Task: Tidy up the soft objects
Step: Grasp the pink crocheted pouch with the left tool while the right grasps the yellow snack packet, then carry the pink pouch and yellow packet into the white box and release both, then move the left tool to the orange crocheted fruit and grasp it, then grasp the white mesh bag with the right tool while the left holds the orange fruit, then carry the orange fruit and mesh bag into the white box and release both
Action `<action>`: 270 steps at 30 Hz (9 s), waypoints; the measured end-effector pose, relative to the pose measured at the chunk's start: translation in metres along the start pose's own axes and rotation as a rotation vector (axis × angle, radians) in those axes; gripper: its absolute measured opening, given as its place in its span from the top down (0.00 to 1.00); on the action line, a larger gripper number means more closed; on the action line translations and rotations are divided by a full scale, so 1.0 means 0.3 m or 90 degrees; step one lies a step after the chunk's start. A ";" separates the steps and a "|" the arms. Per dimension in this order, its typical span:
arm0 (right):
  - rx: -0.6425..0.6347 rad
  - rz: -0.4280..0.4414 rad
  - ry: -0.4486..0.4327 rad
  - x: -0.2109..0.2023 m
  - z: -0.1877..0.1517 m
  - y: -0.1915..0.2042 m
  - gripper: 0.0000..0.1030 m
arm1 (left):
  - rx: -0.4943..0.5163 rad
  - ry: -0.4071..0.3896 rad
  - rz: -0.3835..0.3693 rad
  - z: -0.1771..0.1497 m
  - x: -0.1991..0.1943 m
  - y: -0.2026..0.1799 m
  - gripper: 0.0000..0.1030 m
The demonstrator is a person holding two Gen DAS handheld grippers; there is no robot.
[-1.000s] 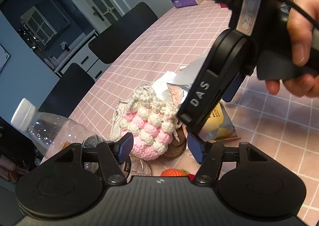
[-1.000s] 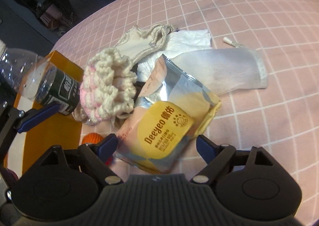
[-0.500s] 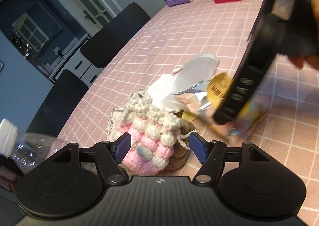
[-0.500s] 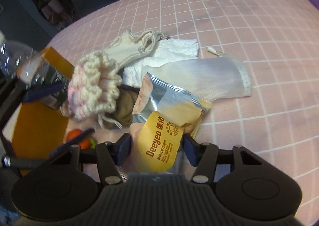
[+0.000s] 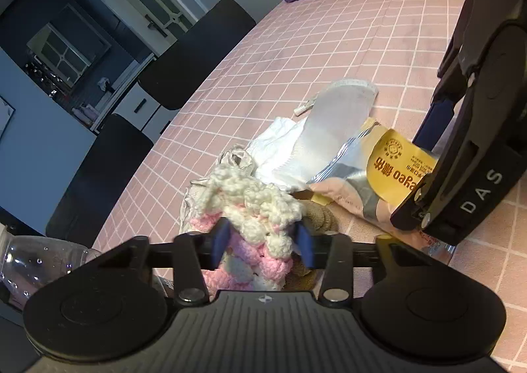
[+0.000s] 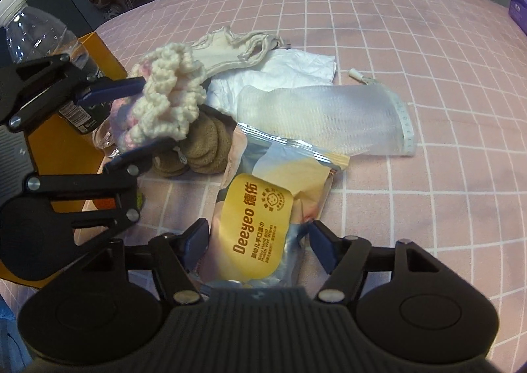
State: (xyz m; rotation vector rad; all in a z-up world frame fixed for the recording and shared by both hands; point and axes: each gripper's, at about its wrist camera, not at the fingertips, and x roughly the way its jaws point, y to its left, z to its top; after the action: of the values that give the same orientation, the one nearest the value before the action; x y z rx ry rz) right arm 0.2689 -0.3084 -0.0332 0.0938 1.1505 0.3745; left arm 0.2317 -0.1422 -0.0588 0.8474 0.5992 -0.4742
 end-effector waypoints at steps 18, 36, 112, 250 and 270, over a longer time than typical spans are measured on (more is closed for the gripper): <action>-0.044 -0.013 -0.004 -0.086 -0.024 0.056 0.53 | -0.138 -0.092 -0.061 -0.021 -0.263 0.070 0.74; -0.107 0.056 -0.107 -0.343 -0.161 0.310 0.53 | -0.264 -0.166 -0.082 -0.184 -0.606 0.169 0.74; -0.344 0.041 -0.218 -0.264 -0.041 0.728 0.49 | -0.317 -0.085 0.062 -0.339 -0.611 0.315 0.52; -0.101 -0.075 -0.098 -0.197 0.115 0.125 0.97 | -0.303 0.108 -0.168 -0.076 -0.174 0.086 0.54; -0.281 0.073 -0.222 -0.365 -0.139 0.566 0.97 | -0.362 -0.021 -0.051 -0.282 -0.573 0.219 0.54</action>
State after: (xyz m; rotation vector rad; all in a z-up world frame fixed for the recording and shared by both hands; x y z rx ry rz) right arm 0.1515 -0.1915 0.0897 -0.1585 0.7001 0.6779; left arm 0.1195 -0.0105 0.0464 0.2752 0.6934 -0.3613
